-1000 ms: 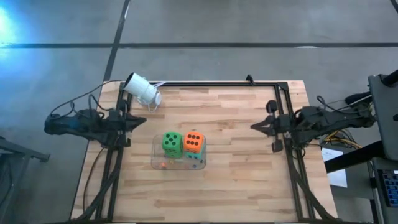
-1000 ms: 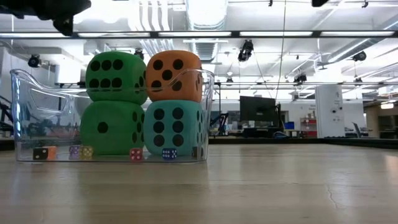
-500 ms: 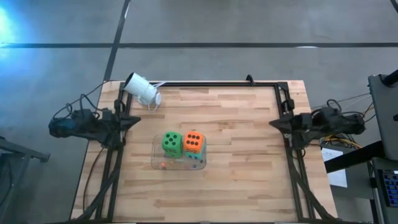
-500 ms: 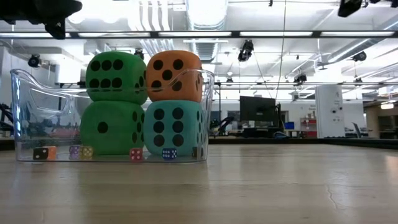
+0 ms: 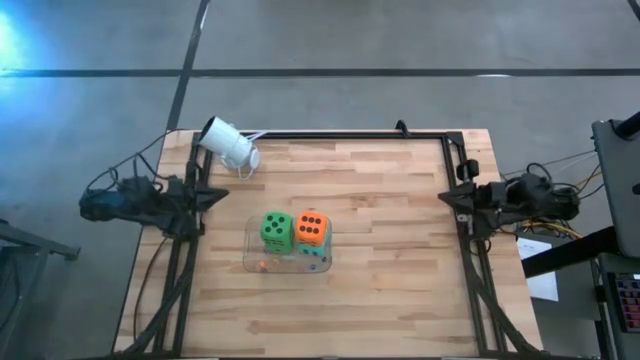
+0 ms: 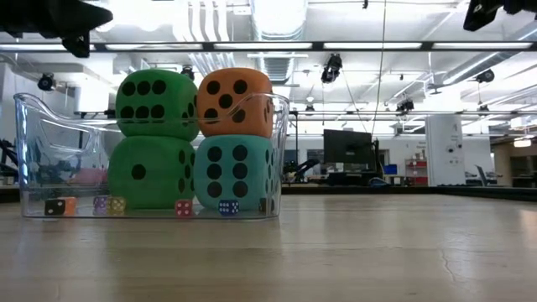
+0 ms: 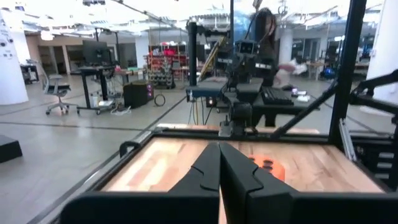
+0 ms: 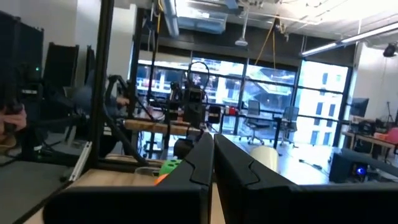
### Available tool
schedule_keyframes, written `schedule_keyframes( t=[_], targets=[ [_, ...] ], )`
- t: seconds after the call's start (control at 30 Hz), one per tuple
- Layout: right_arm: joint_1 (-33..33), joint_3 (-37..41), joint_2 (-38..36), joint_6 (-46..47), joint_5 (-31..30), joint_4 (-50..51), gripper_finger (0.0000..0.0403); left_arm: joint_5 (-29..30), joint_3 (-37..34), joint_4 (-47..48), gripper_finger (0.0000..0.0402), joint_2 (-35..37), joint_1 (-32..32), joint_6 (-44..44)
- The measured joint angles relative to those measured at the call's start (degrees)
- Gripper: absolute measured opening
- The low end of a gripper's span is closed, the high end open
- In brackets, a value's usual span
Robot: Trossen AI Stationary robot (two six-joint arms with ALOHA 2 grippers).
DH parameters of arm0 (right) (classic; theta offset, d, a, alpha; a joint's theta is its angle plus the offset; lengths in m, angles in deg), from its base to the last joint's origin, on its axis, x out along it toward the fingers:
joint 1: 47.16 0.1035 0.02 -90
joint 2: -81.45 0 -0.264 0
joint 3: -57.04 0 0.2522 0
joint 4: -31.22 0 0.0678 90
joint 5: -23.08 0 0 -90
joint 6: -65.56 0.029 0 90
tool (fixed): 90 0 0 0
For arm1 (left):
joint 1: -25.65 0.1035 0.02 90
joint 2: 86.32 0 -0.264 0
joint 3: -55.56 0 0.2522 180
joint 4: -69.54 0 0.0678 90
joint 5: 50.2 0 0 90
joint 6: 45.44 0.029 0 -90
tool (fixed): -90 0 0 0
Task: Pick & Place Dice
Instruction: Return to Home Position
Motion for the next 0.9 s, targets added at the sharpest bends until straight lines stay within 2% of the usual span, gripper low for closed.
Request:
schedule_keyframes(
  t=[0.2,0.7,0.9],
  targets=[
    [0.0,5.1,-0.7,1.9,0.0,-1.4,0.0008,0.1,-4.7,-4.2,0.0000,0.0,0.0,1.1],
    [0.0,20.4,-0.7,3.3,-1.3,-16.6,0.0008,0.3,-16.4,-15.2,0.0001,0.0,0.0,1.5],
    [0.0,20.5,-0.3,5.7,-1.5,-14.5,0.0008,0.3,-20.5,-20.0,0.0001,0.0,0.0,1.7]
  ],
)
